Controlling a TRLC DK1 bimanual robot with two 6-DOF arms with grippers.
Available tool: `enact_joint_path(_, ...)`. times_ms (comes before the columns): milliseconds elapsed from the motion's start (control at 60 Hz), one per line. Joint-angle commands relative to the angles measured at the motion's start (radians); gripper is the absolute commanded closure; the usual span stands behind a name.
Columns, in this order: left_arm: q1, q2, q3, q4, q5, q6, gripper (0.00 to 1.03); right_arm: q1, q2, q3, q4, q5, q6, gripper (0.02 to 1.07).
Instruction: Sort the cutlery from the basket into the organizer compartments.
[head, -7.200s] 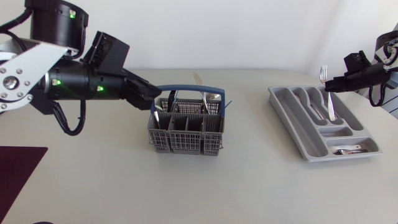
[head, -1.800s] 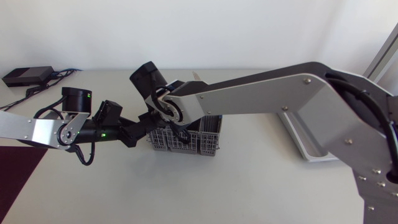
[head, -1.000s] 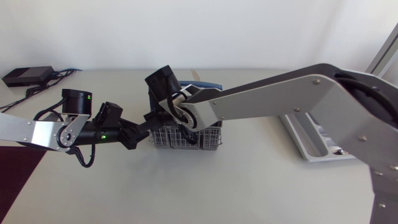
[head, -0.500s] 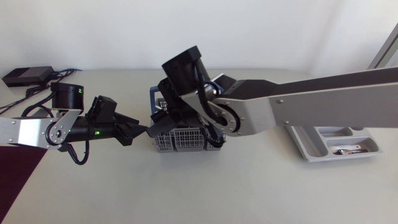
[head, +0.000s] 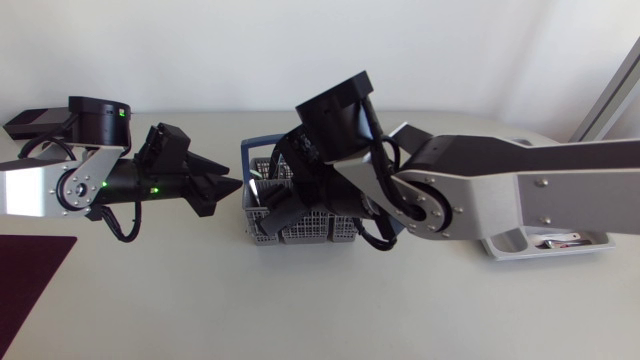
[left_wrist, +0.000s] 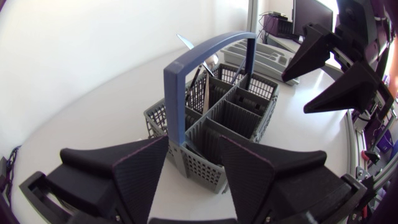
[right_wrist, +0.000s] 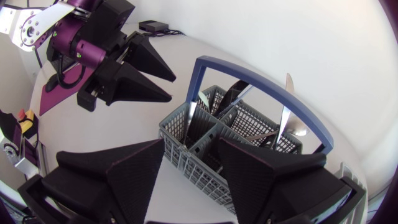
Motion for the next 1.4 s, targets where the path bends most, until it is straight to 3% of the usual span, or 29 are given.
enact_joint_path(0, 0.005, 0.008, 0.048, -0.019, -0.004, 0.030, 0.46, -0.013, -0.058, -0.057, -0.009, -0.010, -0.024, 0.43)
enact_joint_path(233, -0.022, 0.010, 0.068, -0.096, -0.012, 0.088, 0.46, -0.068, -0.153, -0.129, -0.012, -0.039, -0.032, 0.43)
enact_joint_path(767, -0.176, 0.024, 0.213, -0.302, -0.216, 0.413, 0.46, -0.106, -0.287, -0.245, -0.040, -0.089, -0.053, 0.41)
enact_joint_path(1100, -0.165, 0.062, 0.318, -0.430, -0.225, 0.407, 0.46, -0.126, -0.363, -0.288, -0.063, -0.107, -0.070, 0.41)
enact_joint_path(1267, -0.206, 0.062, 0.342, -0.499, -0.263, 0.399, 0.46, -0.148, -0.405, -0.321, -0.066, -0.122, -0.070, 0.41)
enact_joint_path(1383, -0.255, 0.063, 0.328, -0.496, -0.337, 0.399, 0.46, -0.165, -0.435, -0.345, -0.069, -0.131, -0.072, 0.41)
